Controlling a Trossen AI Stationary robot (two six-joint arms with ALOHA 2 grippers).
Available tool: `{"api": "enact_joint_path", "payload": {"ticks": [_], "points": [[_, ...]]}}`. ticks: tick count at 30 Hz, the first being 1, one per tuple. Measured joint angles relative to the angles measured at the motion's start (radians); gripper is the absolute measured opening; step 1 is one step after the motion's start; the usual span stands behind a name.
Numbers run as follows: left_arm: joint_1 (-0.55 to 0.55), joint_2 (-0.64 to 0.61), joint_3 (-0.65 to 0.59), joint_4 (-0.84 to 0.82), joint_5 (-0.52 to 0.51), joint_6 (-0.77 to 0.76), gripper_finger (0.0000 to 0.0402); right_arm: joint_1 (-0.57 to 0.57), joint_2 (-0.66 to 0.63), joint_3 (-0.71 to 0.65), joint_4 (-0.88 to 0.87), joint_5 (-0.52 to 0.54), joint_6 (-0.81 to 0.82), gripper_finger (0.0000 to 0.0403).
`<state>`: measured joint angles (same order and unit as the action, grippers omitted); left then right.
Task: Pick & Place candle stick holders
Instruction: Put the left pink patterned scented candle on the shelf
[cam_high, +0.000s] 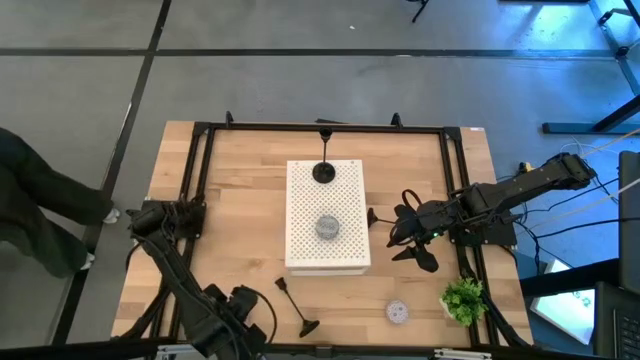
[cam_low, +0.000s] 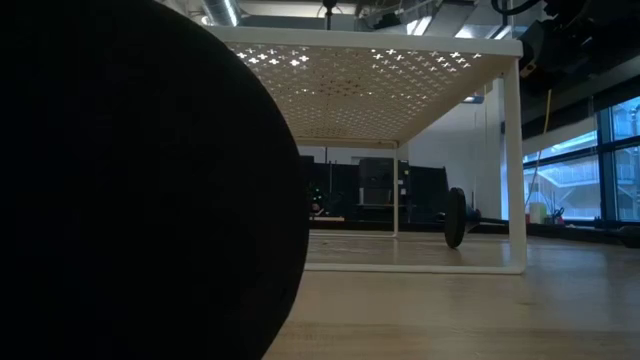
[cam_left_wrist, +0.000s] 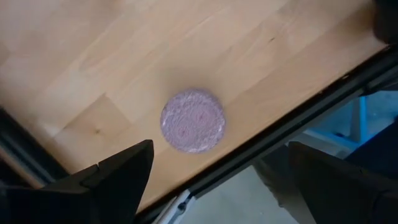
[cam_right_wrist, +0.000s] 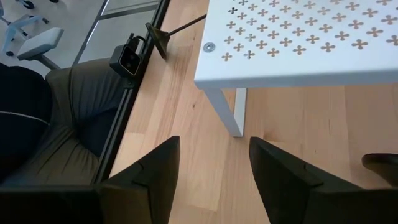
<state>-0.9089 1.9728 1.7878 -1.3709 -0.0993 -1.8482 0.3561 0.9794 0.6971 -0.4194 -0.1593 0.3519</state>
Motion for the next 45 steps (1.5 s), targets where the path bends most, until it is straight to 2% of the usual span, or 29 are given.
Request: {"api": "enact_joint_path", "payload": {"ticks": [7,15,21,31,35,39,42,45], "points": [[0.013,0.000,0.000,0.006,-0.010,0.035,0.0397,0.000,0.000,0.000,0.000,0.000,0.000,0.0195],[-0.004,0.003,0.001,-0.051,-0.062,0.032,0.0400,0.000,0.000,0.000,-0.001,0.000,-0.001,0.0195],[-0.020,0.056,0.001,-0.121,0.022,0.002,0.0400,0.000,0.000,0.000,-0.001,0.000,-0.001,0.0195],[-0.012,0.080,-0.002,-0.059,0.004,0.026,0.0400,0.000,0.000,0.000,0.018,0.000,-0.001,0.0195],[-0.022,0.054,-0.121,0.045,0.031,0.017,0.0400,0.000,0.000,0.000,0.019,0.000,-0.001,0.0195],[-0.045,-0.018,-0.338,0.287,0.080,-0.022,0.0400,0.000,0.000,0.000,0.019,0.000,-0.002,0.0195],[-0.059,-0.101,-0.440,0.369,0.027,-0.068,0.0400,0.000,0.000,0.000,0.020,0.001,-0.008,0.0195],[-0.068,-0.169,-0.489,0.413,-0.048,-0.097,0.0400,-0.001,0.000,0.000,0.025,0.001,-0.016,0.0195]]}}
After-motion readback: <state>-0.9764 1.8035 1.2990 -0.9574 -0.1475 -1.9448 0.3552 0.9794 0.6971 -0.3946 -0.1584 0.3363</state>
